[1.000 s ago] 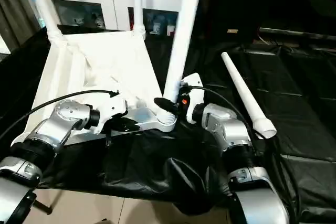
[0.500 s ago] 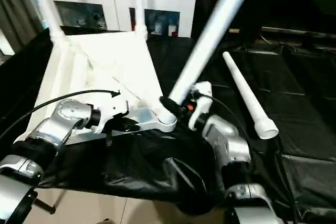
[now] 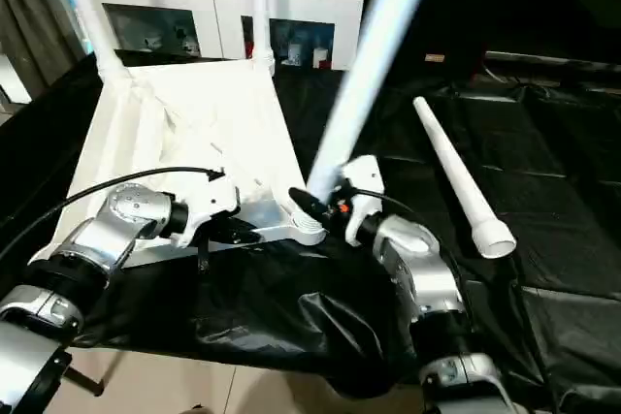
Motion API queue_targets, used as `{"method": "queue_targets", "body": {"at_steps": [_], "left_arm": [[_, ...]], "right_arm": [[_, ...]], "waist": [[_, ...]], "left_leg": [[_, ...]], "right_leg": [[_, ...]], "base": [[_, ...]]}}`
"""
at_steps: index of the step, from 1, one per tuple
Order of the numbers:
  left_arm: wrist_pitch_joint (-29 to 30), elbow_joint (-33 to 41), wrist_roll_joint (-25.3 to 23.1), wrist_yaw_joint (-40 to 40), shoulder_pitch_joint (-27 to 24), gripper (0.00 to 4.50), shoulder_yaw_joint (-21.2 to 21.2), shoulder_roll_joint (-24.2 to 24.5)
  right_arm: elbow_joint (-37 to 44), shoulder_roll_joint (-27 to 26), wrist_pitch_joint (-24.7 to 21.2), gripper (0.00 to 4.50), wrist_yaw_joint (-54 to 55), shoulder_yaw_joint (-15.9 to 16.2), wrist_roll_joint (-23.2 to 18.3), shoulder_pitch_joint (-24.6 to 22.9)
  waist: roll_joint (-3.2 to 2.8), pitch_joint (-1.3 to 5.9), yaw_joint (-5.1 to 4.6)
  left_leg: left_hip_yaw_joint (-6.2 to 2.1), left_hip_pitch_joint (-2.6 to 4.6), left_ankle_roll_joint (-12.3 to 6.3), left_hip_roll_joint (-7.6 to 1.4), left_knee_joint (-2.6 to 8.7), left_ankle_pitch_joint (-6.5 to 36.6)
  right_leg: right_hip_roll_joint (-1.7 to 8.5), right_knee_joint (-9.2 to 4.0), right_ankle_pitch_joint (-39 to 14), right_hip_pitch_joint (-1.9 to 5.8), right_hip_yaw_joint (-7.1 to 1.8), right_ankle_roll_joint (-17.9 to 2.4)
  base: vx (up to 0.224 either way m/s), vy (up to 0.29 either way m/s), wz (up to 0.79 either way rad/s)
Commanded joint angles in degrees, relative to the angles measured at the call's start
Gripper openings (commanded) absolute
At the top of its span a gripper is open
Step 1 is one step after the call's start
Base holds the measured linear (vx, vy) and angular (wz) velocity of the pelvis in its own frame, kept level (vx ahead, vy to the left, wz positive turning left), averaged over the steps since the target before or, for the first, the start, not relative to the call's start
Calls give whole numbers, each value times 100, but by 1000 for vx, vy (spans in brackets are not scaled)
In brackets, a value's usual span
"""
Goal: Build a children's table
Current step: Insert table leg to table base
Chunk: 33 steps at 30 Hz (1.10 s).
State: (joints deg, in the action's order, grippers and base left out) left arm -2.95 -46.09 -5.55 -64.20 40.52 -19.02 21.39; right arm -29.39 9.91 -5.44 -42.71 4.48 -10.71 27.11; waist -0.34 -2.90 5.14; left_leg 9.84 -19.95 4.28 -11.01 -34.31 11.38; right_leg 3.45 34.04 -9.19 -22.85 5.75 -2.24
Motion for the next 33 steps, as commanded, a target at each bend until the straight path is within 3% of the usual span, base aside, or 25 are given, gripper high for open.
{"method": "queue_targets", "body": {"at_steps": [1,6,9,14,16,18,23,28,33], "left_arm": [[-57,104,-144,137,18,0,-39,88],[-139,269,-25,-111,-94,0,-19,78],[-152,385,45,-238,-146,0,-19,78],[-149,624,188,-629,-202,0,-68,102],[-140,772,180,-840,-224,0,-158,179],[-129,819,181,-877,-236,0,-172,195],[-123,1037,207,-1259,-213,0,-272,321],[-100,1172,213,-1383,-230,0,-312,361],[119,1094,163,-850,-90,0,-149,198]], "right_arm": [[-443,23,-228,191,-194,306,228,-85],[-736,112,-195,191,-536,415,281,86],[-787,153,-187,191,-712,447,265,105],[-1060,257,-111,191,-1175,497,241,269],[-1176,344,-91,191,-1495,541,238,364],[-1185,364,-96,191,-1563,549,235,376],[-1339,528,-65,191,-2213,646,223,537],[-1466,591,48,191,-2552,688,238,597],[-1440,495,120,191,-2371,575,209,528]], "waist": [[-14,319,2],[-4,325,3],[-2,344,8],[-8,371,4],[39,377,7],[14,378,27],[86,372,45],[75,372,79],[97,364,87]], "left_leg": [[-102,42,-153,-231,453,1417],[-104,41,-180,-239,450,1398],[-103,20,-181,-262,464,1293],[-90,0,-198,-279,453,1133],[-68,-11,-259,-276,439,1016],[-60,-6,-302,-280,430,917],[-50,3,-327,-296,432,907],[-54,45,-251,-318,452,1014],[-54,43,-181,-302,456,1123]], "right_leg": [[584,-588,-2895,253,-329,-565],[595,-588,-2908,247,-330,-569],[580,-532,-2545,262,-346,-652],[568,-420,-1782,298,-359,-968],[563,-388,-1524,313,-364,-1065],[564,-380,-1437,310,-365,-1088],[576,-375,-1553,310,-365,-1083],[565,-374,-1531,280,-364,-1102],[572,-390,-1628,290,-367,-1089]], "base": [[0,0,0],[0,0,0],[0,0,0],[0,0,0],[0,0,0],[0,0,0],[0,0,0],[0,0,0],[0,0,0]]}}
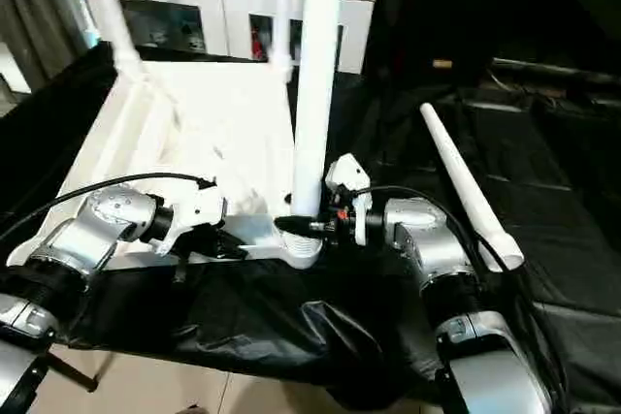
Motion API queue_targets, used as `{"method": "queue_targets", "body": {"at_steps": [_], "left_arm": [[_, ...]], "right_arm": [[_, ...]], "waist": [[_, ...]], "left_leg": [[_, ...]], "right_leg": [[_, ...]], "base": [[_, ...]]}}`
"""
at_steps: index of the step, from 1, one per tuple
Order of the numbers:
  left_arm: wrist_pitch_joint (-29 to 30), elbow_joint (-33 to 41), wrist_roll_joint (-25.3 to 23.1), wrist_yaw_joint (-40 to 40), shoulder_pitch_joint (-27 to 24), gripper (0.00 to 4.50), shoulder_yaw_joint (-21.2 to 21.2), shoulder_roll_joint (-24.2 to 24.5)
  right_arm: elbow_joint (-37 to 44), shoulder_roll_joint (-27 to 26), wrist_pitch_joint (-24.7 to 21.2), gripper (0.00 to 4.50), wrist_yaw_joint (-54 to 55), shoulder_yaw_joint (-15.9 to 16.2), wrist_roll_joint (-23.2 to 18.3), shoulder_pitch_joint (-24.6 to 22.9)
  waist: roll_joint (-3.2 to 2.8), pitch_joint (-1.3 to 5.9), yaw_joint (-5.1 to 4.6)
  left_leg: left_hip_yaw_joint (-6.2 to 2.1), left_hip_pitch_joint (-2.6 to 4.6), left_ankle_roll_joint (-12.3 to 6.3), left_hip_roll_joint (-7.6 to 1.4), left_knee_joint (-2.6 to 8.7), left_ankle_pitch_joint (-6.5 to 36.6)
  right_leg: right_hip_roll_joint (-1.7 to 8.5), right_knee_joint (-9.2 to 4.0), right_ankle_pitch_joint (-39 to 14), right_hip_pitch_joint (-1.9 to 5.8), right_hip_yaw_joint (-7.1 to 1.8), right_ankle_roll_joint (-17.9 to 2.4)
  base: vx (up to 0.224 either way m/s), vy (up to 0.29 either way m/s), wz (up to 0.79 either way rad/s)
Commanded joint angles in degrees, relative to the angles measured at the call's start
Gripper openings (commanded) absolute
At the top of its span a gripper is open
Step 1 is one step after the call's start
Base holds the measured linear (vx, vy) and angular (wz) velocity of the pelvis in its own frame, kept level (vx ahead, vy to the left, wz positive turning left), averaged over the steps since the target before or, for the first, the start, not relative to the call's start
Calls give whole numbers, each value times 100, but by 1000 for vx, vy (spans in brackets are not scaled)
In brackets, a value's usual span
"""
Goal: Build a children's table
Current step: Insert table leg to table base, then rotate leg to tighten
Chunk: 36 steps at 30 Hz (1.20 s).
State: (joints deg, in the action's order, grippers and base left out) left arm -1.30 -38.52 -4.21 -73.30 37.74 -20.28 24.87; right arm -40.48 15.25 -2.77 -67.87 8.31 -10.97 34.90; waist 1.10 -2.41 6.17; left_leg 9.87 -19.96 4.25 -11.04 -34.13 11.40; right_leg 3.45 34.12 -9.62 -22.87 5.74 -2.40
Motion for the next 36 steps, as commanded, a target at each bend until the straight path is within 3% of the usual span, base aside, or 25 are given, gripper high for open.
{"method": "queue_targets", "body": {"at_steps": [1,4,8,10,18,25,28,34,36], "left_arm": [[-26,312,7,136,216,0,-10,-166],[110,178,-64,466,346,0,77,-262],[186,155,-61,504,382,0,99,-309],[196,165,-62,495,377,0,90,-307],[267,154,-106,483,357,0,110,-298],[259,88,-133,419,374,0,92,-256],[425,26,-138,582,435,0,147,-317],[962,-278,-327,1350,731,0,232,-589],[1220,-441,-387,1680,875,0,271,-737]], "right_arm": [[-325,-62,-126,191,202,168,231,-273],[-287,-173,-31,191,467,50,204,-410],[-154,-228,53,191,546,42,191,-642],[-138,-232,72,191,564,35,186,-665],[68,-210,110,191,666,-111,90,-810],[53,-203,124,191,695,-107,136,-808],[-115,-269,146,191,1211,-155,319,-720],[-827,-733,105,191,3281,-465,628,-375],[-1008,-923,45,191,3915,-544,675,-240]], "waist": [[-49,312,-10],[-47,294,-2],[-69,275,-12],[-52,282,-18],[-89,293,-10],[-87,281,-17],[-72,275,-24],[-80,249,-186],[-94,244,-230]], "left_leg": [[-56,50,-175,-296,438,1151],[-63,87,-120,-292,450,1329],[-97,87,-86,-280,470,1532],[-102,70,-101,-273,472,1521],[-98,74,-114,-298,482,1494],[-105,69,-94,-291,488,1583],[-111,67,-79,-292,497,1593],[-157,46,36,-240,499,1800],[-149,74,41,-222,485,1869]], "right_leg": [[572,-412,-1674,288,-366,-1046],[577,-487,-2145,253,-369,-885],[593,-564,-2694,248,-350,-665],[589,-569,-2741,255,-345,-617],[579,-522,-2266,249,-358,-802],[591,-547,-2455,252,-358,-753],[591,-544,-2528,247,-357,-730],[608,-640,-3250,241,-305,-460],[594,-677,-3350,195,-301,-434]], "base": [[0,0,0],[0,0,0],[0,0,0],[0,0,0],[0,0,0],[0,0,0],[0,0,0],[0,0,0],[0,0,0]]}}
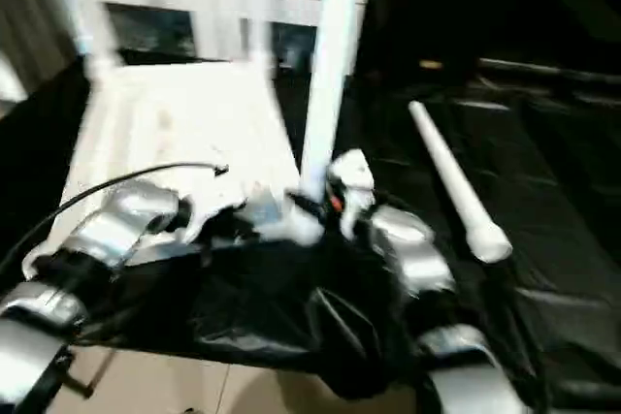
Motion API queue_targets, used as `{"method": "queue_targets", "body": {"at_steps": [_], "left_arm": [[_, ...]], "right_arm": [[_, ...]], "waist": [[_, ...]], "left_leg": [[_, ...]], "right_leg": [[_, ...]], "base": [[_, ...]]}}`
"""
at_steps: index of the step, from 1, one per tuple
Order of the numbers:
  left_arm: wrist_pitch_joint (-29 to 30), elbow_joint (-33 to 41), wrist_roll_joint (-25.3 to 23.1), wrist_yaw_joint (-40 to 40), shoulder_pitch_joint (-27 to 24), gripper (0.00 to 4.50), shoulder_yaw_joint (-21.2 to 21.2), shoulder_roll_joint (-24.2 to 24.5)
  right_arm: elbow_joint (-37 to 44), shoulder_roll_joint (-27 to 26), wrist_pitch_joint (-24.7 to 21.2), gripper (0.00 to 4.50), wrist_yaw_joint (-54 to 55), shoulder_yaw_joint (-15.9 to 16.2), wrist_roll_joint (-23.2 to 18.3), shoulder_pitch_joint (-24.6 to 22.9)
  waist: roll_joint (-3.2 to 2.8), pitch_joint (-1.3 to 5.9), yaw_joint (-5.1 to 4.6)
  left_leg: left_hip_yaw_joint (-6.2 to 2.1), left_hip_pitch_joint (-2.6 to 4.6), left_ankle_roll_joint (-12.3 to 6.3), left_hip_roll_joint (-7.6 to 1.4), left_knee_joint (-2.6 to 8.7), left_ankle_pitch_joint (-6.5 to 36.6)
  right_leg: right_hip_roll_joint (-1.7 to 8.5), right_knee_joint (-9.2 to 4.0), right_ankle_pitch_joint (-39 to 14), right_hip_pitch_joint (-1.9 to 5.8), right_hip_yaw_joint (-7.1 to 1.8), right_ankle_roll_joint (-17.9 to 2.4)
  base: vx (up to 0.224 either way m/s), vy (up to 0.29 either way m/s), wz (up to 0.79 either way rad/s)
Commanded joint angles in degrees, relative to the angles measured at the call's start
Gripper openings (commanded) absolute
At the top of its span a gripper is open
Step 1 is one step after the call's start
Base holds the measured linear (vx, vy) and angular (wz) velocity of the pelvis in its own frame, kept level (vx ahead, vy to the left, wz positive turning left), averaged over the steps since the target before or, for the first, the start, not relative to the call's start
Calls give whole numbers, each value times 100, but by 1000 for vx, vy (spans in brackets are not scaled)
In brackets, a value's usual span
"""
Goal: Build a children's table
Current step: Rotate leg to tighten
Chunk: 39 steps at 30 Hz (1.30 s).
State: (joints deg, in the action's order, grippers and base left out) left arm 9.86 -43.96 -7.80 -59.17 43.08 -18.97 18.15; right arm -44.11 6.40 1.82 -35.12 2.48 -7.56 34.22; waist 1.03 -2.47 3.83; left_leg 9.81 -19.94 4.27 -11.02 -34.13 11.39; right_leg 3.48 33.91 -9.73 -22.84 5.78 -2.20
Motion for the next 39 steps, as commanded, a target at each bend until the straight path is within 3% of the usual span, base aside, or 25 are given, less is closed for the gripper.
{"method": "queue_targets", "body": {"at_steps": [1,5,9,15,18,24,25,28,36,39], "left_arm": [[193,18,-45,425,406,0,164,-137],[592,-372,-120,1204,700,0,259,-505],[887,-706,-142,1813,926,0,306,-948],[904,-791,-146,1862,938,0,273,-1039],[891,-790,-135,1817,924,0,276,-1008],[858,-787,-140,1769,923,0,274,-999],[839,-767,-133,1733,915,0,271,-996],[754,-718,-129,1638,887,0,247,-982],[610,-537,-110,1394,793,0,191,-899],[529,-427,-101,1254,731,0,159,-835]], "right_arm": [[-725,-113,-446,191,878,0,333,-110],[-1109,-491,-591,191,1876,-189,263,202],[-1501,-938,-640,191,2576,-325,228,592],[-1720,-1081,-599,191,2773,-368,274,773],[-1778,-1085,-576,191,2772,-400,280,815],[-1879,-1087,-580,191,2684,-453,313,899],[-1888,-1086,-568,226,2633,-486,282,925],[-1867,-1064,-504,263,2461,-526,220,1003],[-1749,-996,-292,324,1913,-669,85,1181],[-1681,-924,-221,348,1664,-695,43,1221]], "waist": [[-83,254,-16],[-100,262,-63],[-112,284,-58],[-120,311,-45],[-100,299,-45],[-121,282,-50],[-121,285,-52],[-113,279,-61],[-112,274,-88],[-128,280,-90]], "left_leg": [[-149,96,53,-220,476,1917],[-162,93,29,-221,482,1956],[-138,45,4,-246,507,1731],[-94,22,-74,-230,493,1445],[-85,23,-109,-231,499,1456],[-101,39,-68,-246,519,1586],[-102,42,-61,-249,520,1599],[-103,43,-63,-248,520,1671],[-106,19,-147,-242,515,1595],[-102,2,-184,-253,513,1477]], "right_leg": [[589,-656,-3352,176,-297,-471],[576,-666,-3266,185,-277,-482],[568,-583,-2450,221,-325,-726],[562,-498,-1707,269,-358,-1005],[563,-513,-1800,280,-355,-1009],[565,-557,-2173,254,-352,-887],[567,-554,-2140,254,-355,-892],[577,-565,-2224,249,-355,-897],[588,-577,-2350,254,-355,-881],[582,-542,-2112,267,-359,-964]], "base": [[0,0,0],[0,0,0],[0,0,0],[0,0,0],[0,0,0],[0,0,0],[0,0,0],[0,0,0],[0,0,0],[0,0,0]]}}
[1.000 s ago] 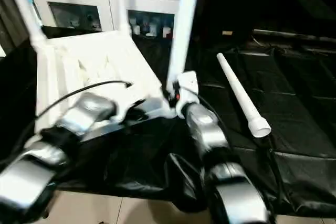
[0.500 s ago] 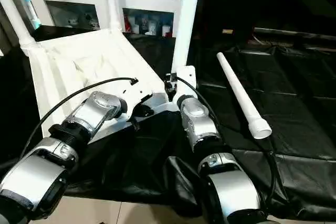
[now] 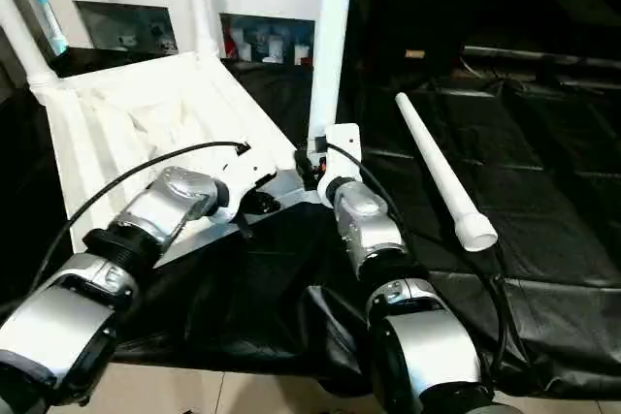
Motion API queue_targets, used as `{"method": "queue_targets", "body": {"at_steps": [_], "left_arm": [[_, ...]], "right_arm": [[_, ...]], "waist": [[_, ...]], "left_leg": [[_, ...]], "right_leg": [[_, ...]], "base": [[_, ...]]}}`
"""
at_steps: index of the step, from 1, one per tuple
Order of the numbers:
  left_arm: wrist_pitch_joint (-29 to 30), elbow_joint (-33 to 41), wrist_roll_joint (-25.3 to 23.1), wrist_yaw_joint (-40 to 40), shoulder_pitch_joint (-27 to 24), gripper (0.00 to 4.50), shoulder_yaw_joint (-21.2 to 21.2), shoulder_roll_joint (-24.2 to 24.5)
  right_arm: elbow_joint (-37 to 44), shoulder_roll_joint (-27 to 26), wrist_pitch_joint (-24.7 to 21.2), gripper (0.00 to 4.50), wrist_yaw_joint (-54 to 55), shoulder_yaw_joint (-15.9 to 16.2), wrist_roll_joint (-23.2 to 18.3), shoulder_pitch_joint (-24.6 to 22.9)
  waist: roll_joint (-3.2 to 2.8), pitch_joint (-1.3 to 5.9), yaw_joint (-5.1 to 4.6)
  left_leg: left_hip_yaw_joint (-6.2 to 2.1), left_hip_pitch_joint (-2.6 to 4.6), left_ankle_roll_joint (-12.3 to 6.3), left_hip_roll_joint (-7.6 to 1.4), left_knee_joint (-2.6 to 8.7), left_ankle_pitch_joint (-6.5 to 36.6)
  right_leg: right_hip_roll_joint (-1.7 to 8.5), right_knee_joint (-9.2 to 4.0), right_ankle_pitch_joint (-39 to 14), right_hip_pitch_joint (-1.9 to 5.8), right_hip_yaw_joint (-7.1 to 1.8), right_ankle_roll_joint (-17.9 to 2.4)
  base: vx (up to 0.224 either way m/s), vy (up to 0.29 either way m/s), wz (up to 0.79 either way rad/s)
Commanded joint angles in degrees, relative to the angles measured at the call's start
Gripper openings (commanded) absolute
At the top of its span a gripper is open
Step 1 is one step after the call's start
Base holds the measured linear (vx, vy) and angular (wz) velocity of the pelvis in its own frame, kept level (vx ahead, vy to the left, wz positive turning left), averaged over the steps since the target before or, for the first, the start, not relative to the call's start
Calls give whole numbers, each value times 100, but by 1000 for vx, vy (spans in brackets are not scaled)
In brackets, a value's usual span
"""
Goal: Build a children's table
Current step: Rotate leg to tighten
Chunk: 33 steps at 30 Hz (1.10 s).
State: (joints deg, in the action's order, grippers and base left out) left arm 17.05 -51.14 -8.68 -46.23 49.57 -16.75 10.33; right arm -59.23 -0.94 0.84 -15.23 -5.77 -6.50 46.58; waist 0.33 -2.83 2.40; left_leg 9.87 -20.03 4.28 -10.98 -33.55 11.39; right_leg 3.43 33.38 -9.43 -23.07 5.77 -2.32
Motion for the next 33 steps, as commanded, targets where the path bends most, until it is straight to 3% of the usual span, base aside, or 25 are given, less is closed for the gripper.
{"method": "queue_targets", "body": {"at_steps": [1,6,14,15,18,20,25,33], "left_arm": [[-207,295,-11,-60,76,0,-66,-44],[-373,435,14,-310,-31,0,-107,85],[-756,893,181,-1096,-347,0,-177,415],[-999,1060,281,-1424,-489,0,-193,550],[-1035,1205,357,-1631,-592,0,-186,634],[-1112,1318,378,-1797,-682,0,-205,716],[-1411,1523,456,-2193,-884,0,-257,907],[-1513,1702,543,-2502,-1060,0,-250,1033]], "right_arm": [[-164,-175,-109,359,-368,129,-69,-7],[-32,-17,-45,404,-611,202,-4,-37],[662,524,51,404,-1867,680,257,-460],[1054,847,60,404,-2435,898,324,-708],[1400,1083,-20,404,-2844,987,259,-884],[1771,1322,-151,404,-3227,1016,149,-1035],[2491,1825,-409,404,-3972,1088,-45,-1344],[3065,2160,-686,404,-4551,1214,-167,-1673]], "waist": [[-50,321,40],[-71,339,46],[-92,394,131],[-90,387,140],[-109,406,210],[-90,403,263],[-104,379,355],[-99,374,414]], "left_leg": [[-101,-9,-210,-253,449,1381],[-80,-13,-297,-255,419,1089],[-64,-26,-554,-284,368,423],[-63,-42,-616,-284,362,353],[-33,-4,-733,-317,332,283],[-33,-20,-736,-311,328,304],[-27,-29,-647,-310,323,493],[-33,-33,-483,-280,317,600]], "right_leg": [[583,-463,-1973,308,-358,-1024],[589,-415,-1563,331,-368,-1186],[574,-221,-203,377,-374,-1527],[570,-208,-32,384,-369,-1557],[555,-166,211,353,-371,-1610],[551,-170,129,375,-364,-1574],[555,-225,-404,349,-368,-1363],[531,-282,-893,332,-362,-1146]], "base": [[0,0,0],[0,0,0],[0,0,0],[0,0,0],[0,0,0],[0,0,0],[0,0,0],[0,0,0]]}}
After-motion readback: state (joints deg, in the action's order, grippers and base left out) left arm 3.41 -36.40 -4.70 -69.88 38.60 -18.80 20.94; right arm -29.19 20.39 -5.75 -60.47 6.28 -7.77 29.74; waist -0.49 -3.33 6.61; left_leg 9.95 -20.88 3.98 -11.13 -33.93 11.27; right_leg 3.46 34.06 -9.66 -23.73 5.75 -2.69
